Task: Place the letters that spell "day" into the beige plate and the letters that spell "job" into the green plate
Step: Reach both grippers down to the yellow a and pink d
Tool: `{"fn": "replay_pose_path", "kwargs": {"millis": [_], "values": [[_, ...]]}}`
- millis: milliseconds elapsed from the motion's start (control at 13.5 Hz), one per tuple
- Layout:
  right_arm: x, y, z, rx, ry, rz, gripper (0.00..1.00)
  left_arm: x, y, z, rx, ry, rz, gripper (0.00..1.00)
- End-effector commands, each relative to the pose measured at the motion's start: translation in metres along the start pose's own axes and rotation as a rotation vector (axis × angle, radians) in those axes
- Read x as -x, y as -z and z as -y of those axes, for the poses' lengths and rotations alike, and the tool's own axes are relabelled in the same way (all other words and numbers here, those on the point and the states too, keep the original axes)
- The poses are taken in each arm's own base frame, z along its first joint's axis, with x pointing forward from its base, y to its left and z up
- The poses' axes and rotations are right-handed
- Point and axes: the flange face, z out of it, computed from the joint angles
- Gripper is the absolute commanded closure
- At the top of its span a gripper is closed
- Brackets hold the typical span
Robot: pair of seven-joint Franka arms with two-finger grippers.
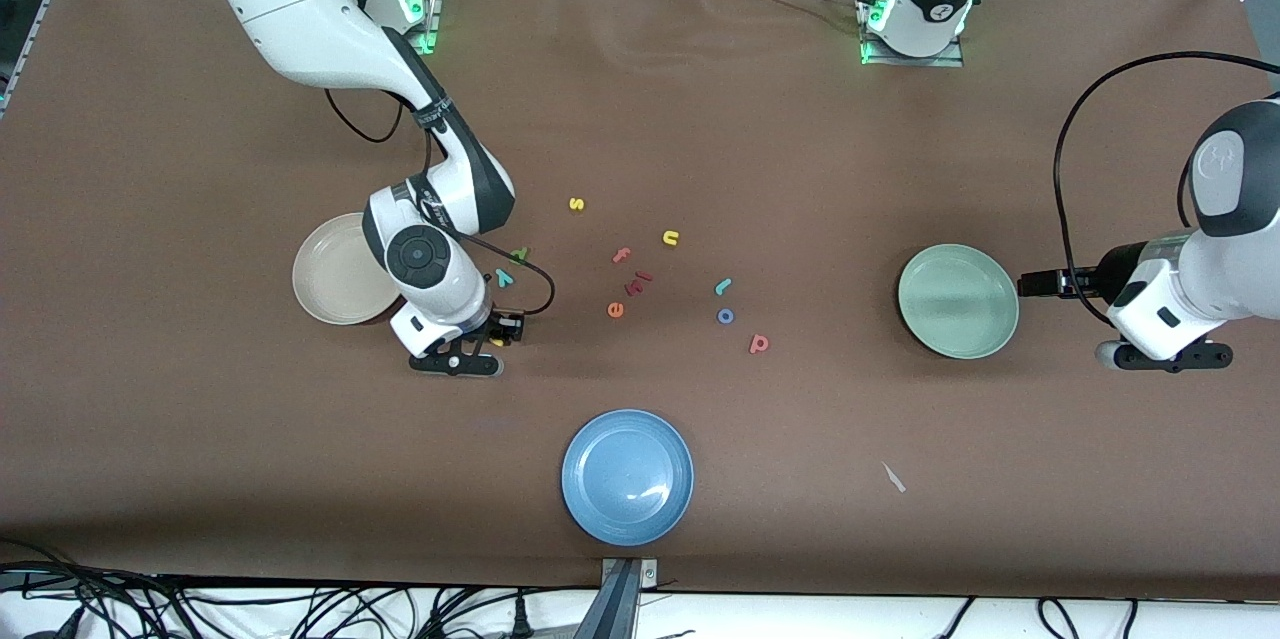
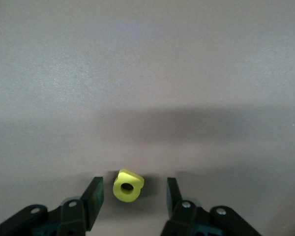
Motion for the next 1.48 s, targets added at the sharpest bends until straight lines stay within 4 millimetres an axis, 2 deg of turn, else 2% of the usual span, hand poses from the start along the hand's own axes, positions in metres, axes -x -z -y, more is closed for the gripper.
{"fn": "replay_pose_path", "kwargs": {"millis": [0,222,444,518,665,813,887,961,1109,1257,1331,1405], "values": [[-0.001,-0.007,0.006,-0.002,-0.01,-0.014,0.4,-0.002,-0.006,-0.008,0.017,0.008,0.013,0.0],[0.001,-0.013,0.008,-0.002,-0.012,-0.012,0.43,-0.008,-0.023,-0.043,0.039,0.084,0.038,0.0],[0.001,-0.015,0.007,-0.001,-0.011,-0.01,0.62,-0.021,-0.053,-0.088,0.096,0.286,0.068,0.0],[0.002,-0.015,0.008,-0.002,-0.01,-0.009,0.69,-0.027,-0.063,-0.115,0.109,0.315,0.036,0.0],[-0.001,-0.01,0.008,-0.004,0.004,-0.018,0.81,-0.038,-0.097,-0.156,0.107,0.413,0.021,0.0],[-0.012,0.006,-0.004,0.001,-0.004,-0.022,0.81,-0.05,-0.134,-0.188,0.12,0.619,-0.003,0.0],[-0.016,0.017,-0.013,0.015,0.001,-0.008,0.81,-0.057,-0.147,-0.193,0.13,0.723,-0.019,0.0],[-0.019,0.025,-0.023,0.026,0.019,0.008,0.81,-0.058,-0.16,-0.212,0.136,0.744,-0.03,0.0],[-0.022,0.041,-0.046,0.056,0.035,0.061,0.81,-0.059,-0.182,-0.244,0.156,0.716,-0.071,0.0],[-0.009,0.05,-0.066,0.082,0.032,0.115,0.81,-0.06,-0.205,-0.261,0.157,0.639,-0.091,0.06],[0.003,0.051,-0.08,0.092,0.024,0.137,0.81,-0.058,-0.213,-0.268,0.147,0.564,-0.091,0.08],[0.013,0.055,-0.102,0.102,0.016,0.154,0.81,-0.055,-0.219,-0.275,0.137,0.491,-0.09,0.11]]}}
